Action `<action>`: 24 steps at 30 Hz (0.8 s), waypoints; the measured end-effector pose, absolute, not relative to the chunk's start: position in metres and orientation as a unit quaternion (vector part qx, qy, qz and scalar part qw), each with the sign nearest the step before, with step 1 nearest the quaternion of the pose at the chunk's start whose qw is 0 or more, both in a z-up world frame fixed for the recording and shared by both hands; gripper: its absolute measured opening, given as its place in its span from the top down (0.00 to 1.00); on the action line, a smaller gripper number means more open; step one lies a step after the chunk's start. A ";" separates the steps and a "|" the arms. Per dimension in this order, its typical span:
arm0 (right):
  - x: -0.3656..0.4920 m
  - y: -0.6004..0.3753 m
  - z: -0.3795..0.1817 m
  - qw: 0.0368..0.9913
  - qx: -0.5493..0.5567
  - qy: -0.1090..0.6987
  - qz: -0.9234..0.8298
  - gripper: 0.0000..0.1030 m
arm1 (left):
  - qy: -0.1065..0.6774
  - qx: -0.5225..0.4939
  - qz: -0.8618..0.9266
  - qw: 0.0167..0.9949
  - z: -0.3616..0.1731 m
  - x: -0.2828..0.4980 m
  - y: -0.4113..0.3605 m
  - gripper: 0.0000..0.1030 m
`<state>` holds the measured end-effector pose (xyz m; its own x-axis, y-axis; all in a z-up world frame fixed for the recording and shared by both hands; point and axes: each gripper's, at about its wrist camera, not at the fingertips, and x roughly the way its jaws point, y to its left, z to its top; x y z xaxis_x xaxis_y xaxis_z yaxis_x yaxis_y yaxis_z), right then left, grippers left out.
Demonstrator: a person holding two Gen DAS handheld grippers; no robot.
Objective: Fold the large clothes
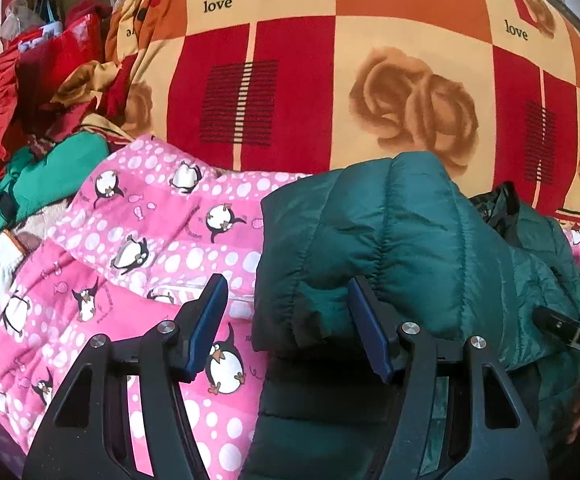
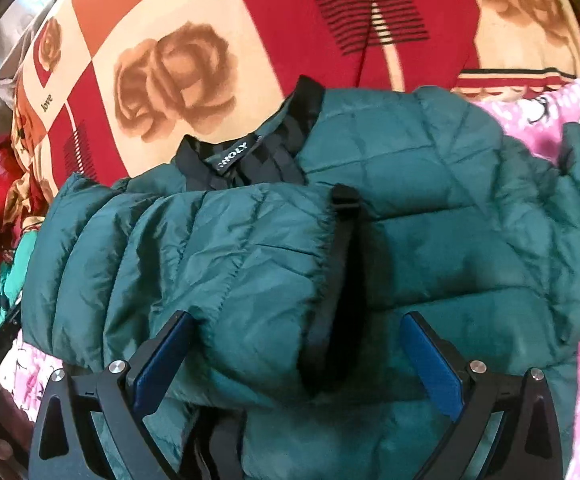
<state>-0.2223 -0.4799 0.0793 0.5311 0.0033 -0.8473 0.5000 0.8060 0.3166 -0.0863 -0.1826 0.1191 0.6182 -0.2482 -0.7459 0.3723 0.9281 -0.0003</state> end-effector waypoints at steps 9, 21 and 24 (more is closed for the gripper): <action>-0.216 -0.458 0.103 0.882 0.160 0.425 -0.127 0.76 | 0.409 0.056 -0.161 0.897 0.126 -0.079 -0.167 0.39; -0.225 -0.514 0.114 0.870 0.000 0.408 -0.278 0.81 | 0.433 0.059 -0.158 0.885 0.110 -0.080 -0.175 0.39; -0.214 -0.528 0.084 0.854 0.018 0.443 -0.272 0.81 | 0.431 0.063 -0.160 0.886 0.111 -0.082 -0.181 0.39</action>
<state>-0.2143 -0.5275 0.0843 0.4592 -0.4495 -0.7663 0.4811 0.8509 -0.2108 -0.0823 -0.1814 0.1113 0.5778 -0.2298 -0.7831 0.3384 0.9406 -0.0264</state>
